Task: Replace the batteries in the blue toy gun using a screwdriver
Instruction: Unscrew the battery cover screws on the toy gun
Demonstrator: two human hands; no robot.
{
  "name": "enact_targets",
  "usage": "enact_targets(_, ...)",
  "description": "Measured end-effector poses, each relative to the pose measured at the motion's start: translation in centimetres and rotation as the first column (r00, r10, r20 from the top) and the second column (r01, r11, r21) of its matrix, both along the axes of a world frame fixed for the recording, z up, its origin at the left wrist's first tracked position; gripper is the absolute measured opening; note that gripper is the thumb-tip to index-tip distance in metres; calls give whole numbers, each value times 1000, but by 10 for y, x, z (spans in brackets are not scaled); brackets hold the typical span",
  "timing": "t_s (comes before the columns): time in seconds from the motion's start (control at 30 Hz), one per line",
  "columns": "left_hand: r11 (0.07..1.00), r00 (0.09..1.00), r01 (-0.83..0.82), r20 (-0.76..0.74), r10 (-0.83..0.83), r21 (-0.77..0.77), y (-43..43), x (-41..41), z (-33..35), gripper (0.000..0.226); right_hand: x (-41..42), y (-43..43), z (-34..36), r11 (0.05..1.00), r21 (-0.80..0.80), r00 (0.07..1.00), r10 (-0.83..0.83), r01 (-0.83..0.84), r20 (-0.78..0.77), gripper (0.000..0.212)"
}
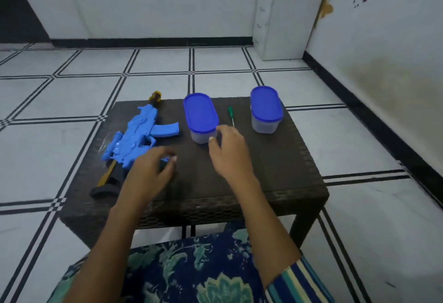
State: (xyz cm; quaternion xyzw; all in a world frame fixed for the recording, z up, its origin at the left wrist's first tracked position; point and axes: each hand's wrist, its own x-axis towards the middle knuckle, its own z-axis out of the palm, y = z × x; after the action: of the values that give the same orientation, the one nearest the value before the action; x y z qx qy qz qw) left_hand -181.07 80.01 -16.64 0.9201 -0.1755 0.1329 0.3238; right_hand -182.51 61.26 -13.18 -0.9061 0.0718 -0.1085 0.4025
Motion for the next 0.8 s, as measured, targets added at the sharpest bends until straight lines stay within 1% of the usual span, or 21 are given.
enact_targets(0.03,1000,1000,6,-6,-6,14,3,1,-4,11,5,-6,-7,1000,-31,999,-6,5,-31,24)
enact_targets(0.13,996,999,39,-29,-37,79,6,13,-9,10,23,-26,-25,990,-137,995,6,-20,-102,27)
enact_targets(0.27,981,998,45,-47,-37,187,18,33,-4,12,47,-40,-44,973,-227,989,20,-52,-143,34)
enact_targets(0.37,981,998,11,-65,2,193,29,45,-9,14,66,-44,-56,964,-250,982,43,-89,-184,42)
enact_targets(0.43,982,997,-4,-74,18,191,35,49,-19,15,75,-46,-62,959,-267,982,48,-97,-181,46)
enact_targets(0.53,984,998,33,-52,-24,177,41,47,-32,15,85,-49,-70,950,-298,986,42,-90,-164,50)
enact_targets(0.63,990,998,56,-48,-50,128,41,47,-37,22,89,-50,-75,939,-328,983,45,-103,-180,50)
enact_targets(0.73,984,998,62,-41,-55,170,34,52,-38,14,88,-47,-80,925,-359,981,64,-128,-184,50)
enact_targets(0.77,979,997,65,-51,-56,195,32,55,-40,15,87,-47,-81,922,-365,981,67,-131,-184,51)
enact_targets(0.8,972,996,65,-66,-52,224,31,58,-42,24,86,-46,-82,920,-370,980,64,-131,-187,51)
